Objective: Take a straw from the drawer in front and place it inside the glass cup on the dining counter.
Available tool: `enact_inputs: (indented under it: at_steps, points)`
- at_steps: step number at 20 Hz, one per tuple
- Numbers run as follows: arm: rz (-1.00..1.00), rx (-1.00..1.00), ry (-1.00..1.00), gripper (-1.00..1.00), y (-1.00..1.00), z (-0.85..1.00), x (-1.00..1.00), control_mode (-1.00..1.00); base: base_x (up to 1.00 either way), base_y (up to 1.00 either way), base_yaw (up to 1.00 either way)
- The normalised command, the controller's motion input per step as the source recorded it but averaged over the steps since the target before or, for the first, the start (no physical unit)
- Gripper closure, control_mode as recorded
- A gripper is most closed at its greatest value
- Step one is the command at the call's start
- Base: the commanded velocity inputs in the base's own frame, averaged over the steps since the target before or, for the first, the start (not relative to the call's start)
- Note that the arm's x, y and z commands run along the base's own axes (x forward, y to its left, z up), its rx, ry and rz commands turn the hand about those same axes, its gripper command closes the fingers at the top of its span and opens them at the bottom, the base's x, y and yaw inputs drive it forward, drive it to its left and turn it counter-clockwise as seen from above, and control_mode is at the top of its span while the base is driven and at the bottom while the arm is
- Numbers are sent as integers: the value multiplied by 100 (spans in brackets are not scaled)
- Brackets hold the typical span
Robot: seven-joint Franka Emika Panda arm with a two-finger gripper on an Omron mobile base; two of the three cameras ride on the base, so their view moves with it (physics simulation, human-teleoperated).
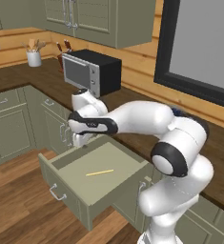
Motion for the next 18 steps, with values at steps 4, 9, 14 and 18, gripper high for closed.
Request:
enact_inputs:
  at_steps: [4,9,14,18]
  points:
    - [0,2,0,-100,-27,-47,-10,-100,0,0,0]
    - [0,1,0,-100,-26,-69,-5,-100,0,0,0]
    - [0,1,0,-100,-6,-56,0,-100,0,0,0]
    - [0,0,0,-100,4,-27,3,-100,0,0,0]
